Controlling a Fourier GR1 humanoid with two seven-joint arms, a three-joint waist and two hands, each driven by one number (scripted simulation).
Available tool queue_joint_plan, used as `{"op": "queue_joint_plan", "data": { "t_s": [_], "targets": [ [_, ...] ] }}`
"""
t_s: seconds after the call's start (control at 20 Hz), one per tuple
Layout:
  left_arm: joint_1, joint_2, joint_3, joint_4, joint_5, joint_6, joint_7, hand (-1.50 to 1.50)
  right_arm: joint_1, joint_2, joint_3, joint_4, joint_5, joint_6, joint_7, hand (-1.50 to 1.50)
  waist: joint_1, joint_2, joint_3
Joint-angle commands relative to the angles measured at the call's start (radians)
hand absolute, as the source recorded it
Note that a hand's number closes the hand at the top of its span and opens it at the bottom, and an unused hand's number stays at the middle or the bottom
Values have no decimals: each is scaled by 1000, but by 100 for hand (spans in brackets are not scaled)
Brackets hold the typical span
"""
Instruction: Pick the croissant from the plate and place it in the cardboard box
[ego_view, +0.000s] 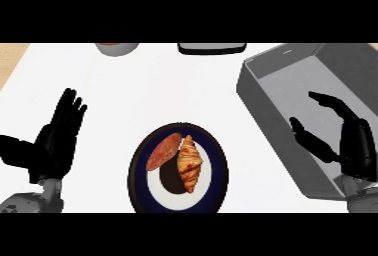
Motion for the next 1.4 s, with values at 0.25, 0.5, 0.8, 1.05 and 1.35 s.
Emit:
{"op": "queue_joint_plan", "data": {
  "t_s": [0.25, 0.5, 0.8, 1.05, 1.35],
  "targets": [
    [26, 5, 6, -4, 22, -46, -6, 0, 35, -114, 225, -192, 436, 200, 445, -150, 41, 6, 2],
    [-38, 8, 12, 14, 26, -48, 29, 0, 2, -75, 366, -306, 409, 501, 722, -150, 45, 15, 4],
    [-46, -16, 14, 30, 20, -53, 7, 0, -234, 192, 465, -395, 431, 747, 1144, -150, 77, 20, 10],
    [-45, -2, 30, 30, 12, -69, 16, 0, -338, 421, 519, -323, 478, 832, 1282, -150, 66, 19, 13],
    [-47, -10, 30, -7, 13, -61, 60, 0, -344, 540, 516, -134, 559, 805, 1270, -150, 63, 19, 14]
  ]
}}
